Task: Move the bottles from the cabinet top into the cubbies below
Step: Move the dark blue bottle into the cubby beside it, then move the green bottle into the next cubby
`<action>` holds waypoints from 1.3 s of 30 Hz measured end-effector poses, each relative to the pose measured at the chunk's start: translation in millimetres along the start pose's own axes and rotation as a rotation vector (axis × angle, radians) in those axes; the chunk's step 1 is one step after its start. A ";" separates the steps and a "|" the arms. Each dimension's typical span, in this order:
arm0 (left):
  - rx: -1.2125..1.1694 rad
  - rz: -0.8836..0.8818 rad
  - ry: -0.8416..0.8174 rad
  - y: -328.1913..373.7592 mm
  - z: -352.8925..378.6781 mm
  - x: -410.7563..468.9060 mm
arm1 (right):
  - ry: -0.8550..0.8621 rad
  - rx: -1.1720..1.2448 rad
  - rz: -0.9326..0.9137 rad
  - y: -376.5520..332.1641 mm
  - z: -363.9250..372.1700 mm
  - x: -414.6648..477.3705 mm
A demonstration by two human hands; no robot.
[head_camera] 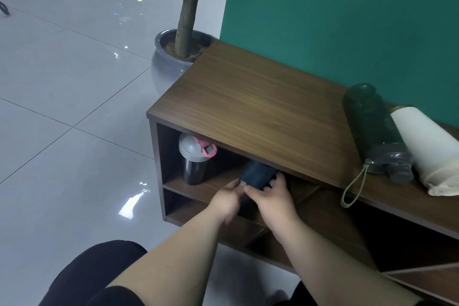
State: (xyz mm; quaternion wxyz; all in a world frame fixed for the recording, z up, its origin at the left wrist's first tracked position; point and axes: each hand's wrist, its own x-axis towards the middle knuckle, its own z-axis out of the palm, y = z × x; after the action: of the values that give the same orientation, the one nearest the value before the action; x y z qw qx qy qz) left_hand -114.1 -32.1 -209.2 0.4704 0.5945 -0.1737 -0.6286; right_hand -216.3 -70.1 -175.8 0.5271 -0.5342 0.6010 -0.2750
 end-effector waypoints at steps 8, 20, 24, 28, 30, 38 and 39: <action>0.184 -0.019 0.007 -3.4 -0.3 -39.6 | -0.171 -0.098 0.022 6.2 -35.4 -63.9; 0.127 0.071 -0.004 3.8 14.2 -107.3 | 0.227 -0.030 -0.449 -72.9 -142.7 -131.2; 0.141 0.101 -0.017 1.0 22.9 -114.4 | 0.415 -0.254 -0.496 -95.7 -170.4 -100.2; 0.144 0.102 -0.090 0.0 36.3 -110.3 | 0.475 -0.431 -0.412 -107.4 -180.4 -63.6; 0.142 0.110 -0.142 -0.5 43.5 -102.0 | 0.457 -0.452 -0.350 -107.6 -179.4 -44.8; 0.308 -0.057 -0.442 -5.8 67.4 -53.5 | 0.530 -0.402 -0.313 -96.3 -171.8 -26.5; 0.340 -0.079 -0.473 -4.0 71.0 -49.6 | 0.531 -0.388 -0.319 -95.7 -172.0 -31.6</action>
State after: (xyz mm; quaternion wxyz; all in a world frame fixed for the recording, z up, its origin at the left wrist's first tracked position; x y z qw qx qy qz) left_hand -187.7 -14.8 -166.8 0.2857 0.5078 -0.3581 -0.7296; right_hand -346.1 -107.3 -29.1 0.1922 -0.6213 0.6669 -0.3638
